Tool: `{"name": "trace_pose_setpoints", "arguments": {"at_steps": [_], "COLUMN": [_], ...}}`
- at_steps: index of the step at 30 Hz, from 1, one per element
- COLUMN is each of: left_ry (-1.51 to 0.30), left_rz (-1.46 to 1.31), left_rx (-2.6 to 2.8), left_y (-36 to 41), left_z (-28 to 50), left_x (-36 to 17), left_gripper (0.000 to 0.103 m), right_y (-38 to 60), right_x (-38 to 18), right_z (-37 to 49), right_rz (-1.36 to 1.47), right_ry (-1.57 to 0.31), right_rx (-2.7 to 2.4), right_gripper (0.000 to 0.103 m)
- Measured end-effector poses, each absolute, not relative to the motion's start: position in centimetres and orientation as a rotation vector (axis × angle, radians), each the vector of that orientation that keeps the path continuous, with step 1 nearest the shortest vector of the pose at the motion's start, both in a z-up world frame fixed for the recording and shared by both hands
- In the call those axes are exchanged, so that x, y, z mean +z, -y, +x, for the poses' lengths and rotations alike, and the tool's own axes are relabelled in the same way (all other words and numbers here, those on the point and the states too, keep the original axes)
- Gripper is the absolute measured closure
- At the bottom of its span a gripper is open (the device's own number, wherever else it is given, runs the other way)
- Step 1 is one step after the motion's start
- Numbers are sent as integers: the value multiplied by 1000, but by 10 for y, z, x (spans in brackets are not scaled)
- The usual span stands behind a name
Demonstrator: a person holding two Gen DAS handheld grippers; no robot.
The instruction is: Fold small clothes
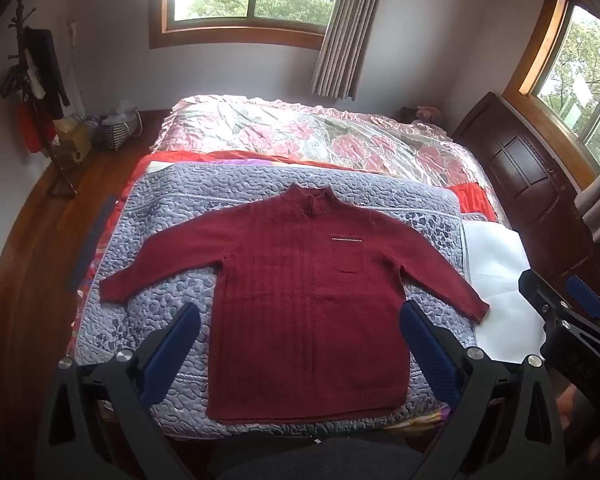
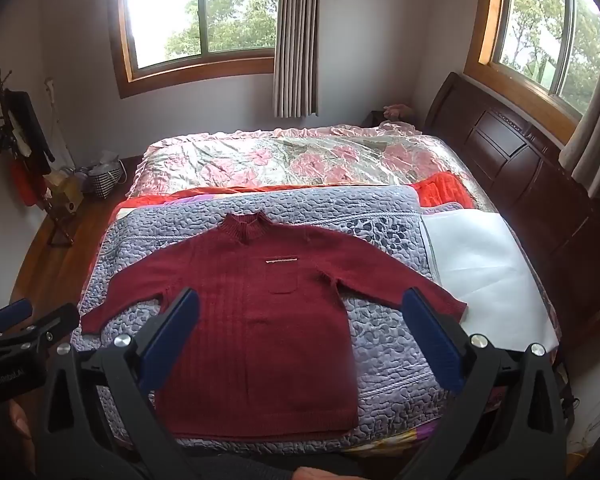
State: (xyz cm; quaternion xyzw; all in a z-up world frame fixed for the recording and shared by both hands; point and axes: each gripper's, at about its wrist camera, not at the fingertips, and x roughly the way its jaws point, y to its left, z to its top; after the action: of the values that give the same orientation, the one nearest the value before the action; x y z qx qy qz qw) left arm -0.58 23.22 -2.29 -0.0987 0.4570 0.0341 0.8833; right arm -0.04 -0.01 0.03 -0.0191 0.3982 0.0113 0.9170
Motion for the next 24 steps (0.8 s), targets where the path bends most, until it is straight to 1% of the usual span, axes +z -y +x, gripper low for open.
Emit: {"name": "trace_pose_setpoints", "arguments": {"at_steps": [24], "left_ry": [-948], "left_rz": [-196], "left_rx": [80], "left_y": [-233], "left_z": [-4], "left_x": [-21], "left_gripper": [4], "right_y": [6], "right_x": [1], "right_z": [-2], "right_rz": [-29], "right_ry": [-827], "right_rx": [18], "right_gripper": [3]}}
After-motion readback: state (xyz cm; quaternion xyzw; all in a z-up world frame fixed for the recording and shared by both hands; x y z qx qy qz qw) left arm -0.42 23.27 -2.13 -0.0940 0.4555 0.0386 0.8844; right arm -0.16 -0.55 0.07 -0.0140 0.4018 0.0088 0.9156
